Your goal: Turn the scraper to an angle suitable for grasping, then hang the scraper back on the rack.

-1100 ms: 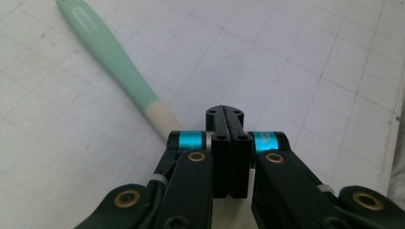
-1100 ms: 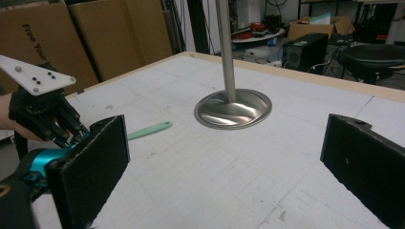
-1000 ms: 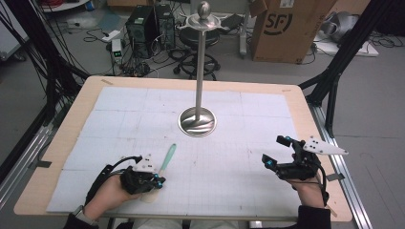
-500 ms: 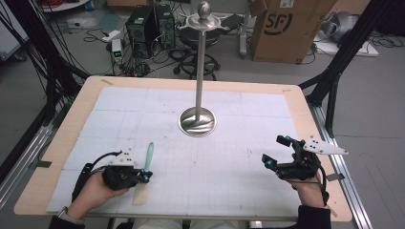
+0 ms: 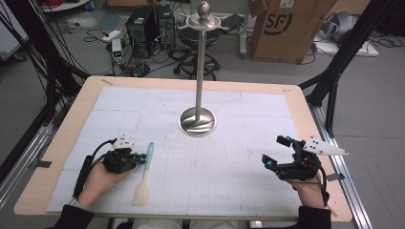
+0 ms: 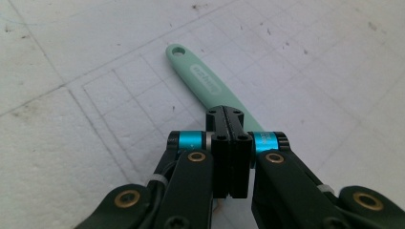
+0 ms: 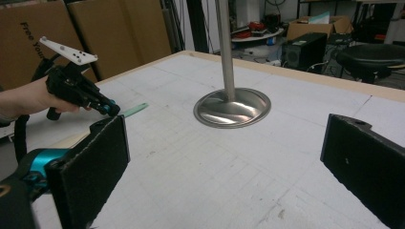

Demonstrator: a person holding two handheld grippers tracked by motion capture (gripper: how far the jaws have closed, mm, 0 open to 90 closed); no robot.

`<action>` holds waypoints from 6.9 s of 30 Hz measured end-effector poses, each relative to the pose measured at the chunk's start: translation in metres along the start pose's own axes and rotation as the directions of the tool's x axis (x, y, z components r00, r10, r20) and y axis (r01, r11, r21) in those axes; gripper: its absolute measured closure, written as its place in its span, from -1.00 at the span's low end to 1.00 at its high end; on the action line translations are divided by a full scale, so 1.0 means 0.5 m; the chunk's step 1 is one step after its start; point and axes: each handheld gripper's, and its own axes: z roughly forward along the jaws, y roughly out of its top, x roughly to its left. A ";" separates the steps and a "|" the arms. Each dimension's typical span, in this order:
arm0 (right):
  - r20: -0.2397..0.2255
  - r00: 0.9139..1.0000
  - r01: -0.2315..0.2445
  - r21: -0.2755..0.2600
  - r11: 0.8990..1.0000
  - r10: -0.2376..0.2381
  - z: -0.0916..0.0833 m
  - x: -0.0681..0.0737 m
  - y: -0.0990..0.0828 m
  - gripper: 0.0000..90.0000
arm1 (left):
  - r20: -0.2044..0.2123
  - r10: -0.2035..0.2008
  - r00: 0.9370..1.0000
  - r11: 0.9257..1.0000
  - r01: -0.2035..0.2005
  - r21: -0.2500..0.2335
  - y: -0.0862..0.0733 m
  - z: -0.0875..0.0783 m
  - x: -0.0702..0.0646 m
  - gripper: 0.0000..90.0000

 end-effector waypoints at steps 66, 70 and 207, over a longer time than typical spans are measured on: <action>-0.014 1.000 -0.010 -0.008 1.000 0.010 0.000 0.001 -0.001 -0.97 | 0.326 0.413 0.850 0.909 -0.407 -0.089 0.064 -0.026 -0.188 -0.09; -0.033 0.999 -0.009 0.003 1.000 0.009 0.007 0.005 0.002 -0.97 | 0.295 0.450 0.843 0.890 -0.449 -0.073 0.057 -0.029 -0.195 -0.39; -0.051 0.998 -0.026 -0.034 0.999 0.024 0.008 -0.003 0.009 -0.97 | 0.160 0.221 0.962 0.912 -0.146 -0.384 0.383 -0.166 -0.013 0.79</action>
